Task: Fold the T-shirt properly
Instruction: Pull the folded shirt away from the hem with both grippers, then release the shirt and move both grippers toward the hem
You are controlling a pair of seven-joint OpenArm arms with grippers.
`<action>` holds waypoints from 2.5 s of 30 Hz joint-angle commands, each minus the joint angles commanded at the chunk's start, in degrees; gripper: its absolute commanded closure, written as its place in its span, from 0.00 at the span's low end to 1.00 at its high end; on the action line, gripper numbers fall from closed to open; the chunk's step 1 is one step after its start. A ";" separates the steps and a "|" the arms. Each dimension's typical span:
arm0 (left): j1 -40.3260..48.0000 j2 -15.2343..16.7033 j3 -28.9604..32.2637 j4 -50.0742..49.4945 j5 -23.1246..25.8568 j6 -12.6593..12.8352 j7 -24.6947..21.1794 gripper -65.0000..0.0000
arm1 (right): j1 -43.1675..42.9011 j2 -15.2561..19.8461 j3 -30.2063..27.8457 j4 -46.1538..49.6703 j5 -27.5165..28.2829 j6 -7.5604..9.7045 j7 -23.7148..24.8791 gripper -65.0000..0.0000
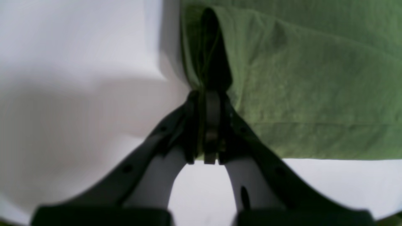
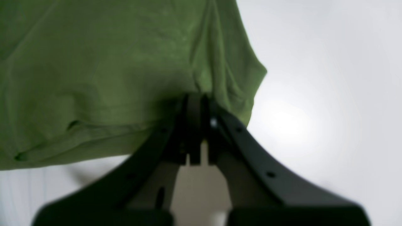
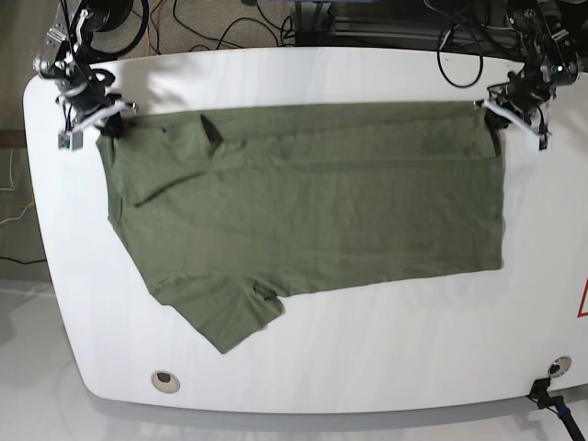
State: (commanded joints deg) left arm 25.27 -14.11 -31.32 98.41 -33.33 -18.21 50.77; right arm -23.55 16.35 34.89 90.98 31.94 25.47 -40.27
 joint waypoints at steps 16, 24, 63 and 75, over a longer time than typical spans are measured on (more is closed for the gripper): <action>7.80 -0.13 -1.37 3.24 0.14 0.00 0.29 1.00 | -4.96 0.55 2.16 2.31 1.10 0.19 0.93 1.00; 9.20 -0.20 -1.21 2.81 0.30 -0.10 -0.10 1.00 | -6.62 0.26 2.50 3.45 2.05 0.34 -0.16 1.00; 1.94 -3.57 -5.97 7.72 -4.19 -1.08 -3.08 0.63 | 3.50 0.44 8.40 15.35 0.87 0.83 -1.73 0.62; -14.86 -4.47 -2.73 -1.12 -4.65 -2.05 -2.91 0.63 | 28.21 0.30 -12.41 0.62 -17.60 1.22 -8.65 0.62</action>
State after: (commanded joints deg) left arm 10.41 -18.58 -34.04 97.28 -37.98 -20.25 47.86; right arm 4.66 16.65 22.48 91.60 14.34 26.69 -48.92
